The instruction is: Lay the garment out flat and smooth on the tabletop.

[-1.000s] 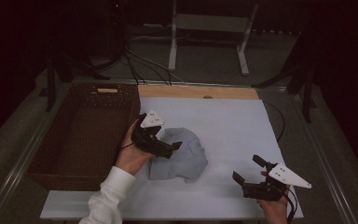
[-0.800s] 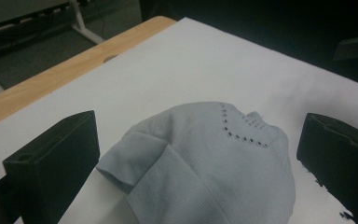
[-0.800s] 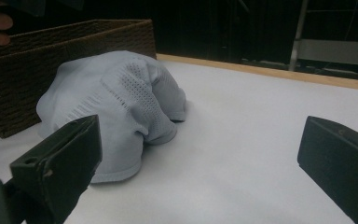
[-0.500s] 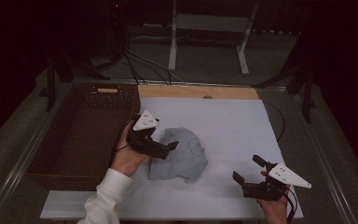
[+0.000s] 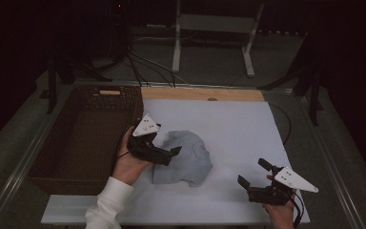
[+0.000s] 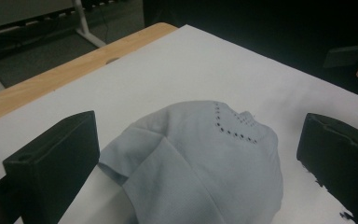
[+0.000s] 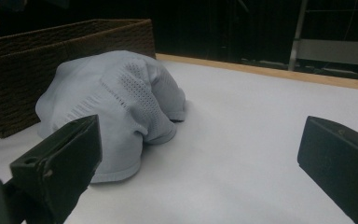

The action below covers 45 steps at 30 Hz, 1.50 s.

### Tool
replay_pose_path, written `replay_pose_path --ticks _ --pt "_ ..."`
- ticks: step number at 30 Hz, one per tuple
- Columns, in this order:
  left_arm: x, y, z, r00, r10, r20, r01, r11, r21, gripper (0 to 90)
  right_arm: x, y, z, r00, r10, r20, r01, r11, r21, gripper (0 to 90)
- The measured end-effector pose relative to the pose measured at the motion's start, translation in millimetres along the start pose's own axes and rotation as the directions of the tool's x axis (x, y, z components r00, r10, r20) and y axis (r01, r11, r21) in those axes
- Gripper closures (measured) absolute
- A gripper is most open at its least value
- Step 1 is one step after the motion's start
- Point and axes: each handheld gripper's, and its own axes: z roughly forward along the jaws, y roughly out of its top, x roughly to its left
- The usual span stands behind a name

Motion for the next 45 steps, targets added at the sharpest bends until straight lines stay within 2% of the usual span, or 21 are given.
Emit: replay_pose_path --ticks 4,6,18,26,31,38,45 --pt "-0.3 -3.4 -0.8 0.9999 -0.012 0.006 0.012 0.9999 -0.004 0.0 0.2 0.1 -0.2 1.0 -0.004 0.0 0.004 1.0 0.0 0.3" --pt "0.5 -5.6 -1.5 0.9994 -0.03 0.016 0.03 0.9995 -0.008 0.0 0.3 0.1 0.4 1.0 -0.004 -0.001 0.004 1.0 0.0 0.2" --pt "0.9 -17.9 -5.8 0.9978 -0.066 0.003 0.066 0.9977 -0.015 0.1 0.6 0.0 0.5 1.0 -0.006 -0.004 0.006 1.0 0.002 0.2" --pt "-0.7 -28.7 -8.9 0.9971 -0.075 -0.014 0.075 0.9969 -0.025 0.1 0.7 -0.3 1.1 1.0 -0.003 -0.002 0.003 1.0 0.007 0.3" --pt "0.4 -30.0 -12.0 0.9971 -0.071 -0.027 0.07 0.9973 -0.021 0.1 0.6 -0.6 1.9 1.0 -0.005 -0.001 0.005 1.0 0.011 0.2" --pt "1.6 -34.4 -16.8 0.9948 -0.093 -0.041 0.091 0.9951 -0.04 0.1 0.5 -1.4 3.1 1.0 -0.001 0.008 0.0 1.0 0.023 0.2" --pt "3.1 -35.7 -16.8 0.9941 -0.102 -0.037 0.1 0.9942 -0.038 0.1 0.9 -2.0 5.4 0.9999 -0.002 0.015 0.001 0.999 0.041 0.3"
